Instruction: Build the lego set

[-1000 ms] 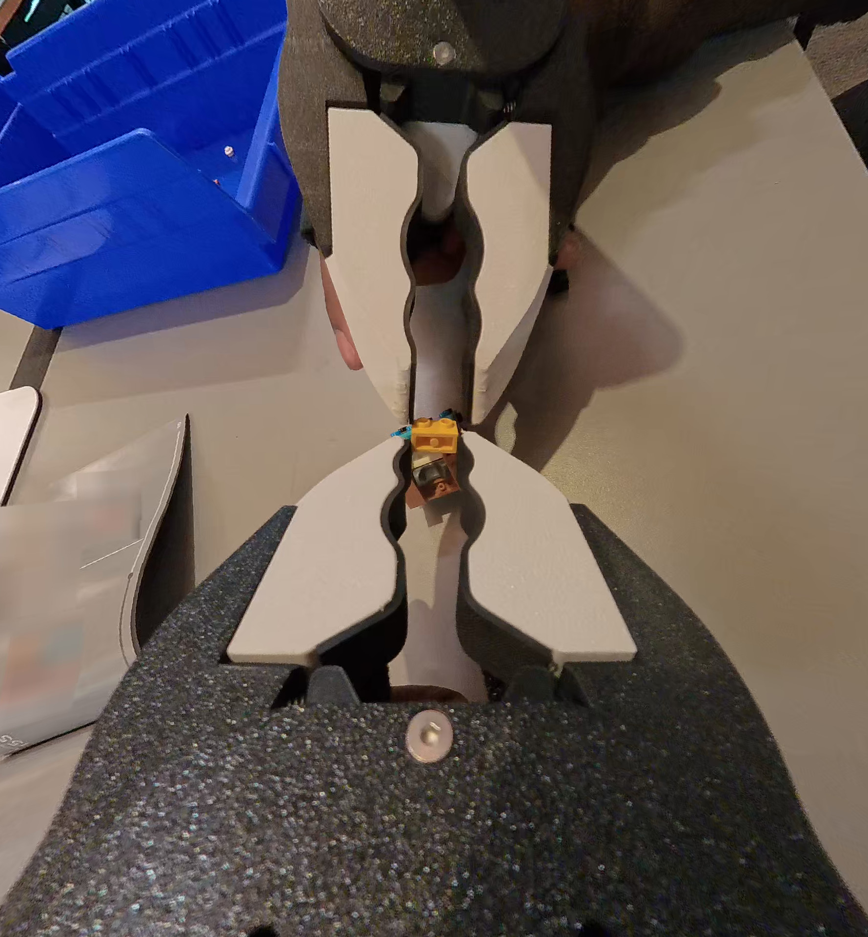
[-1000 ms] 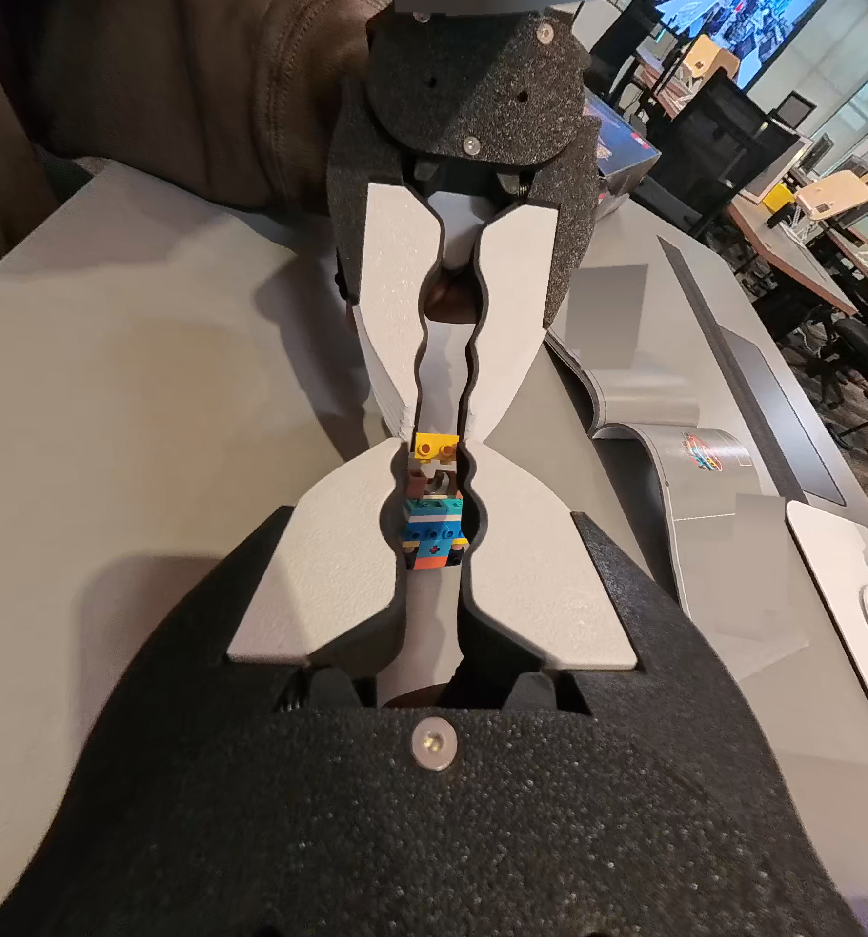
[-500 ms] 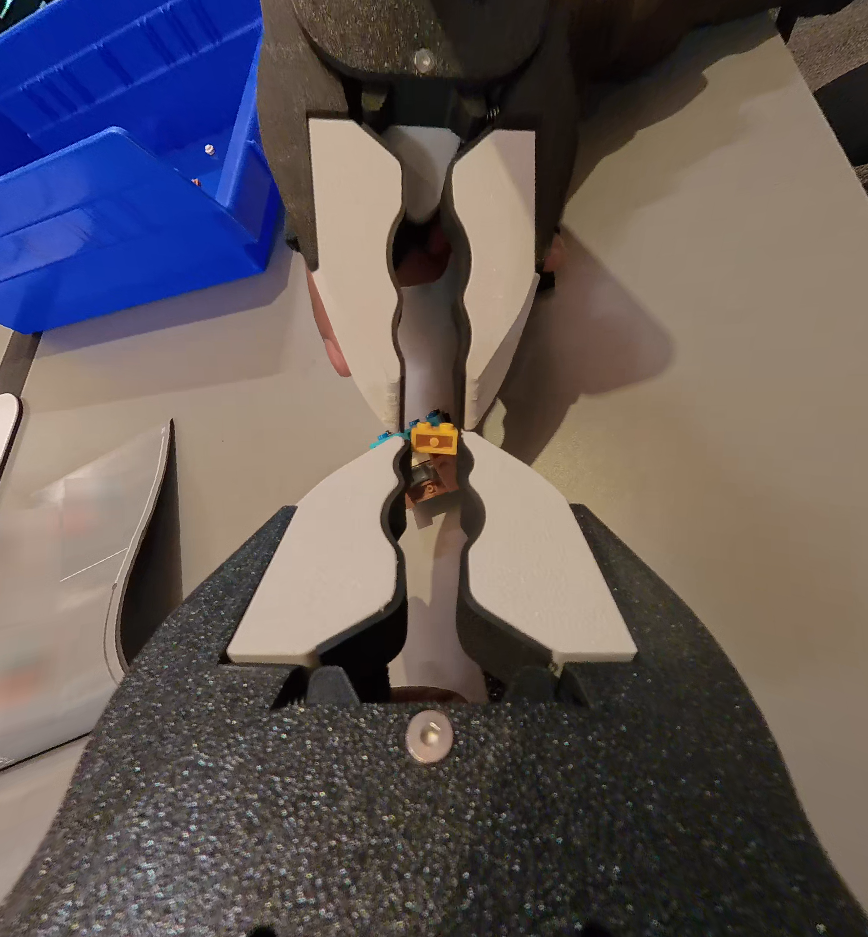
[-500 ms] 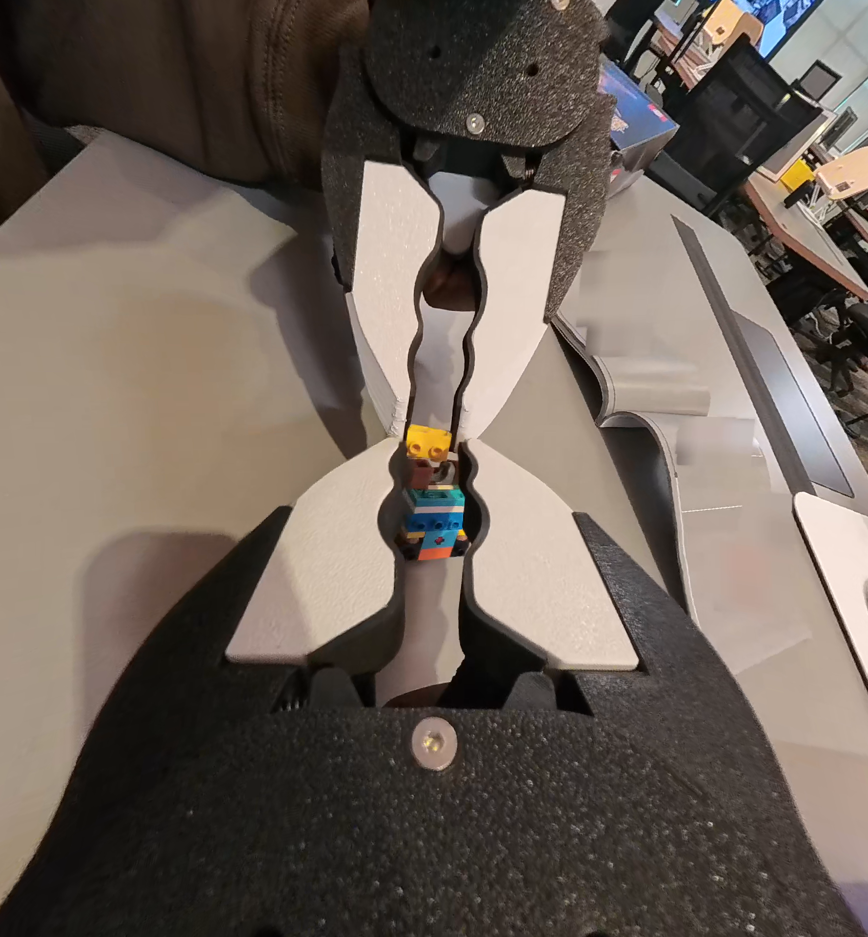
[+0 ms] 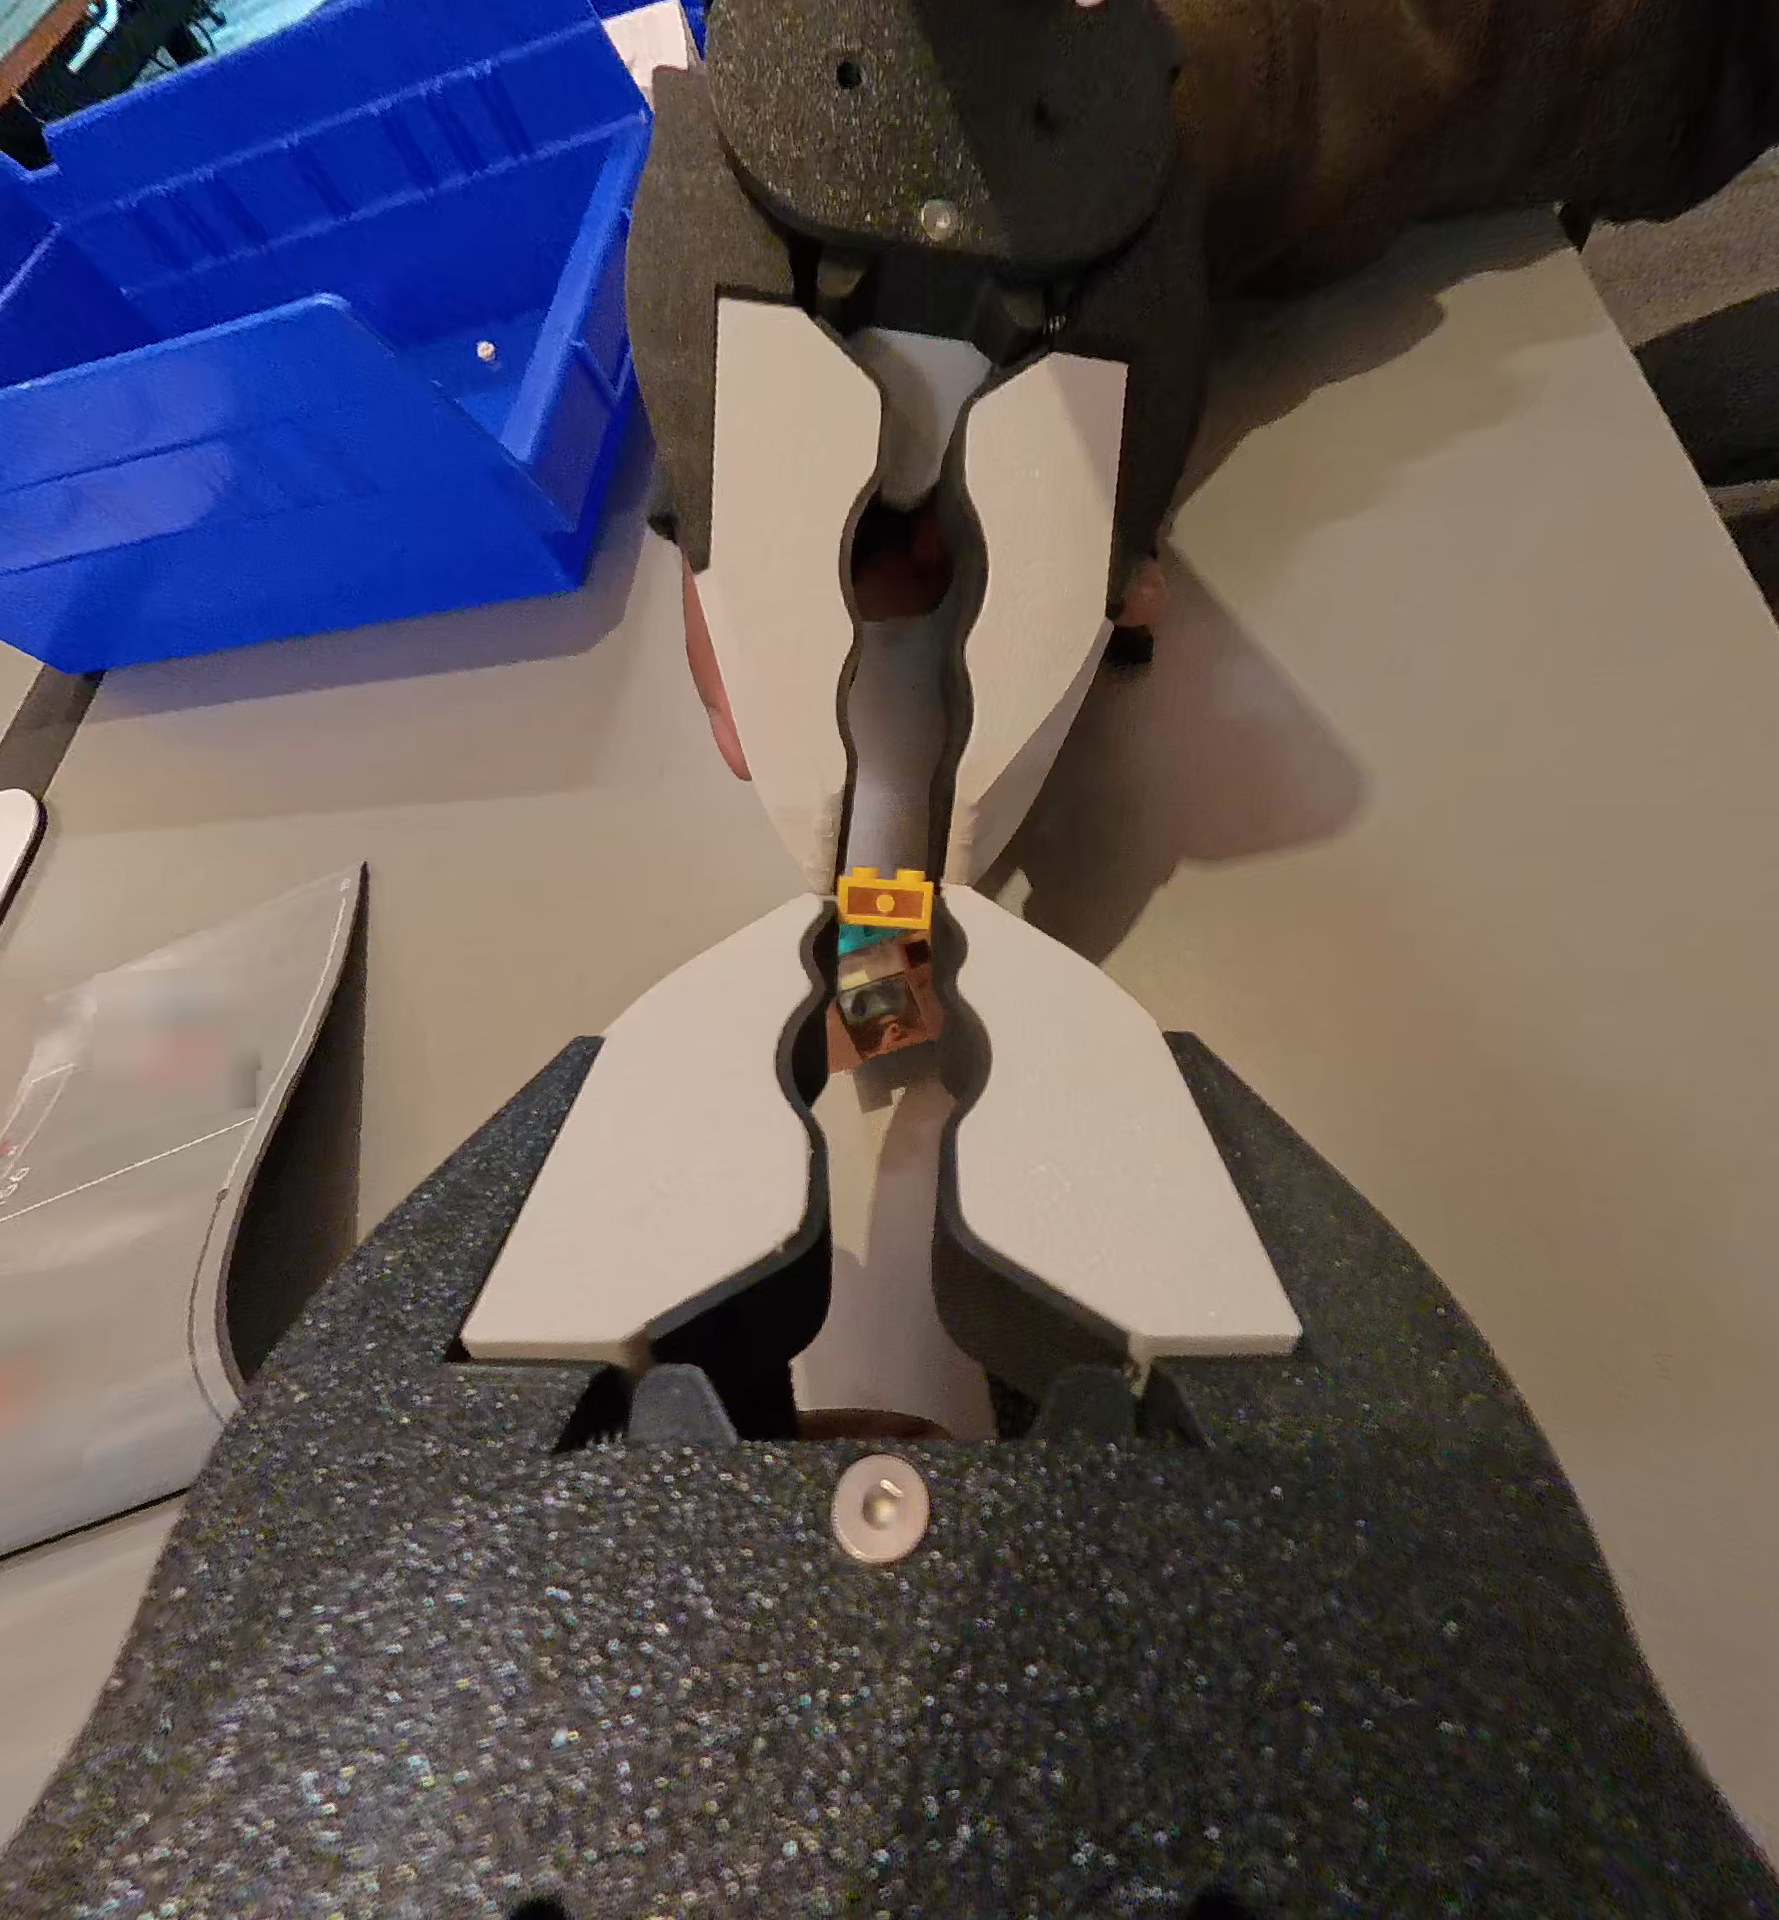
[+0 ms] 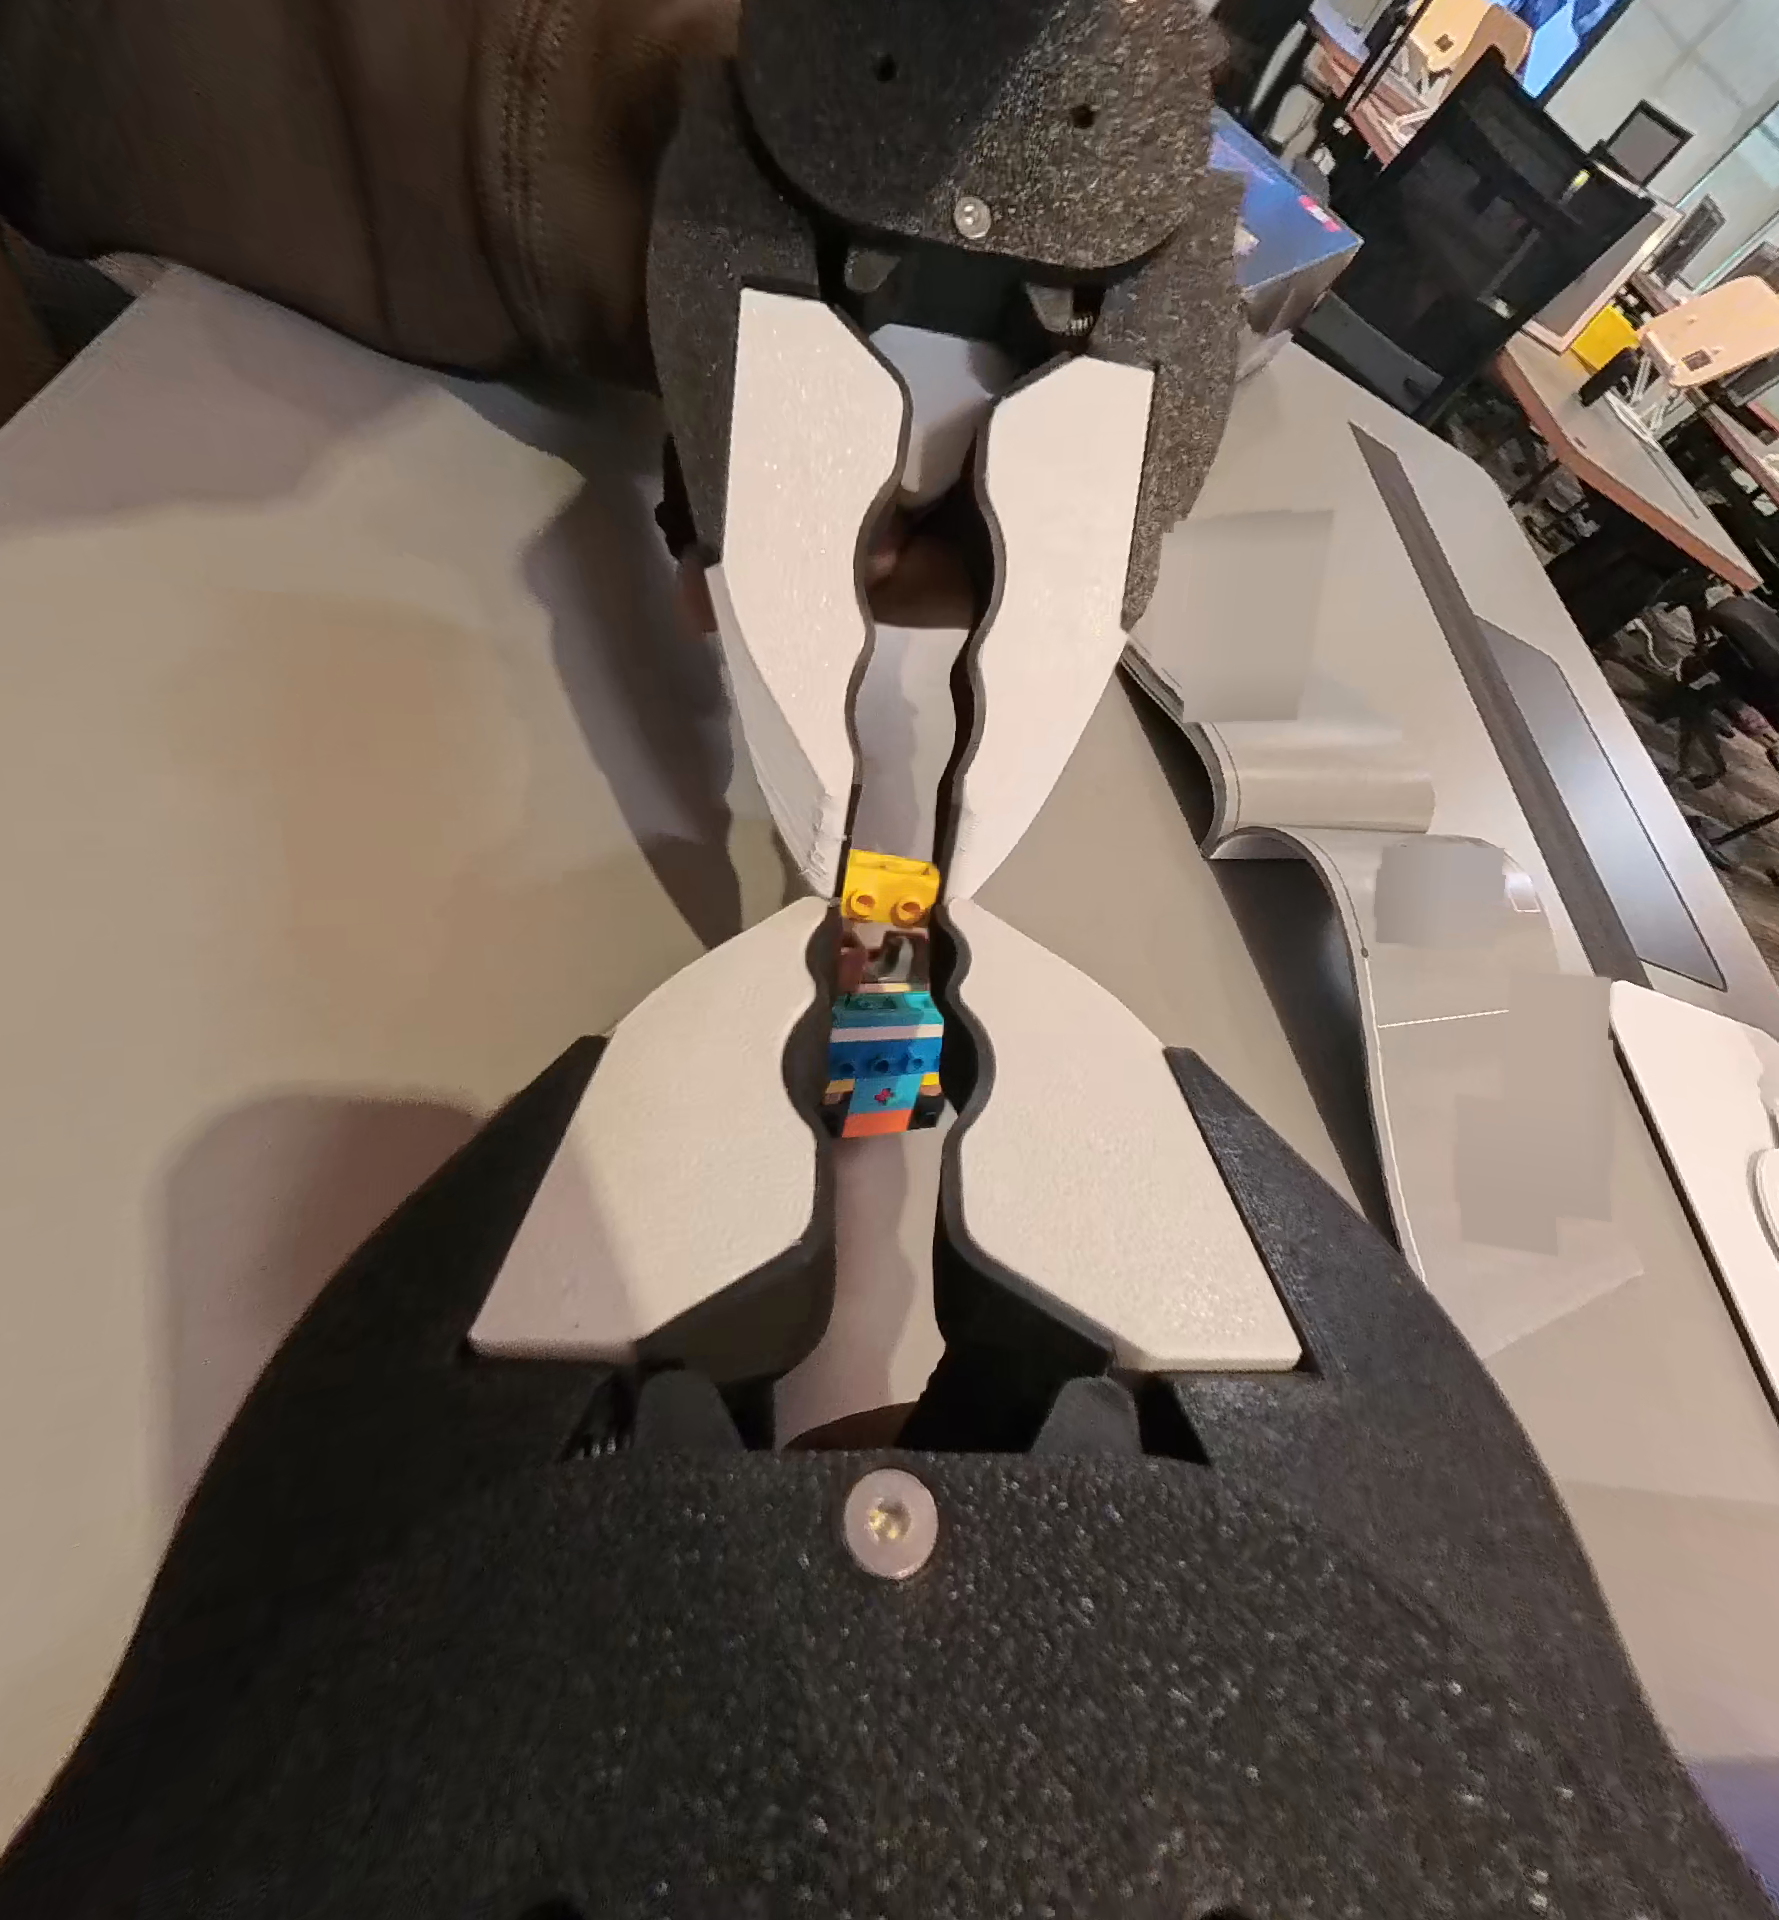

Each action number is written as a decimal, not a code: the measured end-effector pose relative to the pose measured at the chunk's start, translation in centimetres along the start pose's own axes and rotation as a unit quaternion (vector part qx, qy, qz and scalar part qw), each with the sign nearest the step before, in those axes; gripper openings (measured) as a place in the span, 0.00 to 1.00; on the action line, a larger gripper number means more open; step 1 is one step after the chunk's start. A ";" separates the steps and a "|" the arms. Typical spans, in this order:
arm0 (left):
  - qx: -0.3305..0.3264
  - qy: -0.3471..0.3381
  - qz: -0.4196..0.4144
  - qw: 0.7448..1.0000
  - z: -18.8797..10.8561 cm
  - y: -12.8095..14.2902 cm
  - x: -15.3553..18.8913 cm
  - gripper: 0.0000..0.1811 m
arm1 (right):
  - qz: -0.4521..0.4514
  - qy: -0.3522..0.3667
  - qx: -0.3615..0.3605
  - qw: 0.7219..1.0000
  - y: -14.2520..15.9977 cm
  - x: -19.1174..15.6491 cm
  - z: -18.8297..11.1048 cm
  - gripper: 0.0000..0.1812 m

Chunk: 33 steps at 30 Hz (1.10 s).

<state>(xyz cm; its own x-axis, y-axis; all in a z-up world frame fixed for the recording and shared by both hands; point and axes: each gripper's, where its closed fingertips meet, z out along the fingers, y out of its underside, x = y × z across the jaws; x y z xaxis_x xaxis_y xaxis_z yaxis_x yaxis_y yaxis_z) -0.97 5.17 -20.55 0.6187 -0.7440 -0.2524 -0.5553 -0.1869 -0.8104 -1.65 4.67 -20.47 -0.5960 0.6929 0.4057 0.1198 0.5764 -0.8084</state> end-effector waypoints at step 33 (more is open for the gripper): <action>0.188 -0.047 0.072 0.978 -2.8 -5.0 -0.3 0.12 | 0.147 -0.051 0.189 0.970 -4.0 0.9 -3.1 0.09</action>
<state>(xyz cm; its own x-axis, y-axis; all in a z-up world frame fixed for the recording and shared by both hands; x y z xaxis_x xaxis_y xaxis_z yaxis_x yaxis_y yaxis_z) 0.06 4.58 -14.89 0.6081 -0.6792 -0.4109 -0.4078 0.1769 -0.8958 -0.22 4.30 -15.58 -0.6578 0.7457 0.1056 0.0078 0.1470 -0.9891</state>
